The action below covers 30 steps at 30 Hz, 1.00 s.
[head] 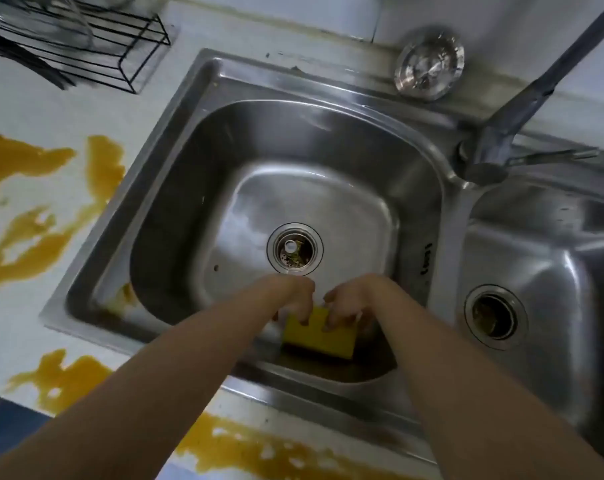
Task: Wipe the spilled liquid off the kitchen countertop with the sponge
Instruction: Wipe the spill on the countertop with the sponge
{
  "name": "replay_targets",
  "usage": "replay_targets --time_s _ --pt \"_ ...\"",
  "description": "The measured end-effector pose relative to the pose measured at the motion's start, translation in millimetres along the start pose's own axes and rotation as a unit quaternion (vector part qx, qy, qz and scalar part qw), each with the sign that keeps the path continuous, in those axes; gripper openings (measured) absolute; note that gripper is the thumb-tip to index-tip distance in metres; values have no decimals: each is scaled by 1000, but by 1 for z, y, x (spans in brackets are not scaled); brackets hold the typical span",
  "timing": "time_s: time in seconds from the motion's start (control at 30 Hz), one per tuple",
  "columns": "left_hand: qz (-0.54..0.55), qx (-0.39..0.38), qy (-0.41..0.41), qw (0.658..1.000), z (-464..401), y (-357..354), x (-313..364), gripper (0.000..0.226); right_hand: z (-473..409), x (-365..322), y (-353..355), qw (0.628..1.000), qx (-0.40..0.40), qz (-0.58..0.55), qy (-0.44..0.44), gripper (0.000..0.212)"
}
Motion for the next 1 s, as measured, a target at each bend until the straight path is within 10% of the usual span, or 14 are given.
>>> replay_targets --time_s 0.23,0.47,0.77,1.0 --pt "-9 57 -35 998 11 11 1 45 15 -15 9 995 40 82 49 46" --pt "257 229 -8 939 102 57 -62 35 73 -65 42 956 126 -211 160 13" --pt "441 398 76 800 244 47 -197 49 140 -237 45 890 236 -124 370 33" --pt "440 412 158 783 264 7 -304 50 103 -336 -2 884 258 -107 375 49"
Point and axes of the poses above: each hand's wrist, its own z-axis away from the middle knuckle, its own y-axis out of the back of the hand, x = y × z, the point moved 8 cm from there along -z, towards the middle knuckle, and after that the axes turned 10 degrees about -z, right-handed, at the moved point
